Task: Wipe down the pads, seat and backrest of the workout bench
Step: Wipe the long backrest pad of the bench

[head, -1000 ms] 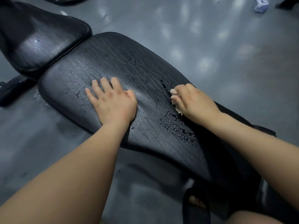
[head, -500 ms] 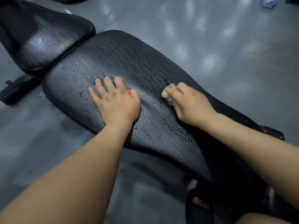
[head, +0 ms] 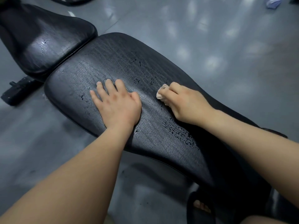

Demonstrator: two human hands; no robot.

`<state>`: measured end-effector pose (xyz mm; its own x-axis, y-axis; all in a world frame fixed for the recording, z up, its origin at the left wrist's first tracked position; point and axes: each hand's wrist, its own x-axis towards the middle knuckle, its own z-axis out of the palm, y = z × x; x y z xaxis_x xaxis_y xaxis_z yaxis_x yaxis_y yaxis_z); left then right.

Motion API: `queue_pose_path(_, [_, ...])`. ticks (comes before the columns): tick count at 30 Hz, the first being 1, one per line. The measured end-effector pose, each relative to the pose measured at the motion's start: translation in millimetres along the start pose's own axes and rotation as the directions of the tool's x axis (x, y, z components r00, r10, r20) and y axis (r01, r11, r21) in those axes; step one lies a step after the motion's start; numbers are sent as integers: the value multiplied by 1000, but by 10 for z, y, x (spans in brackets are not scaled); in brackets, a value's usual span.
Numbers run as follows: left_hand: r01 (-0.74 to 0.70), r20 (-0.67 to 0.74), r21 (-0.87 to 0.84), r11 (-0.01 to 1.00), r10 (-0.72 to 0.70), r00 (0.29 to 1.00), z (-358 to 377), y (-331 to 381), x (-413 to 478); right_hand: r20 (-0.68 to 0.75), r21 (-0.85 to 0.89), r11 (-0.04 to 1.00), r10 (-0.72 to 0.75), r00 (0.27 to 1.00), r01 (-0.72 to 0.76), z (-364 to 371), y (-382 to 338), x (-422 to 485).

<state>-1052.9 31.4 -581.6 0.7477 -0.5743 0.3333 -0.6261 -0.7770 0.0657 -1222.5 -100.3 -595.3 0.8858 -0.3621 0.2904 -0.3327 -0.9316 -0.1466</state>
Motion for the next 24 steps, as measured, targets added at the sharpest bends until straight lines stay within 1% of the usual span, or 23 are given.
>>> queue_pose_path(1, [0, 3, 0, 1000, 0, 1000, 1, 1, 0, 2, -16, 1000, -2, 1000, 2, -13, 44, 23])
queue_pose_path(2, [-1, 6, 1, 1000, 1, 1000, -1, 3, -1, -10, -37, 999, 27, 1000, -27, -12, 120, 77])
queue_pose_path(5, [-4, 5, 10, 1000, 4, 1000, -5, 2, -3, -59, -40, 977, 206, 977, -209, 19, 348, 256])
queue_pose_path(6, [-5, 5, 12, 1000, 5, 1000, -6, 1, -2, -66, -26, 967, 251, 966, -253, 31, 356, 284])
queue_pose_path(7, [-6, 4, 14, 1000, 6, 1000, -6, 0, -1, -66, -14, 965, 259, 964, -261, 43, 321, 291])
queue_pose_path(8, [-6, 5, 15, 1000, 6, 1000, -6, 0, 1, -61, -13, 973, 229, 972, -230, 57, 259, 278])
queue_pose_path(11, [-6, 4, 12, 1000, 6, 1000, -2, -1, -2, -35, -12, 999, 47, 998, -47, 41, 83, 185])
queue_pose_path(12, [-5, 0, 8, 1000, 5, 1000, -2, 2, -4, -26, -13, 1000, 10, 1000, -10, 21, 96, 187])
queue_pose_path(13, [-4, -4, 4, 1000, 4, 1000, -1, 0, -5, -22, -17, 1000, 3, 1000, -4, 5, 140, 227])
queue_pose_path(15, [-6, -8, 3, 1000, 6, 1000, 0, 3, -7, -48, -18, 996, 88, 995, -89, 10, 290, 367])
queue_pose_path(17, [-7, -10, 6, 1000, 7, 1000, 1, 3, -6, -62, 2, 971, 237, 969, -238, 28, 419, 520])
queue_pose_path(19, [-7, -6, 8, 1000, 7, 1000, 2, 3, -11, -64, 23, 947, 323, 944, -322, 51, 414, 613])
queue_pose_path(20, [-7, -4, 8, 1000, 7, 1000, 5, 5, -14, -62, 31, 949, 315, 947, -314, 64, 357, 620])
queue_pose_path(21, [-7, -4, 7, 1000, 7, 1000, 7, 6, -16, -62, 42, 963, 270, 961, -267, 73, 271, 602])
queue_pose_path(23, [-6, -4, 9, 1000, 6, 1000, 10, 1, -18, -47, 76, 992, 103, 994, -99, 69, 76, 500])
queue_pose_path(24, [-6, -4, 8, 1000, 6, 1000, 9, 1, -14, -17, 95, 995, 14, 1000, -12, 48, 2, 445])
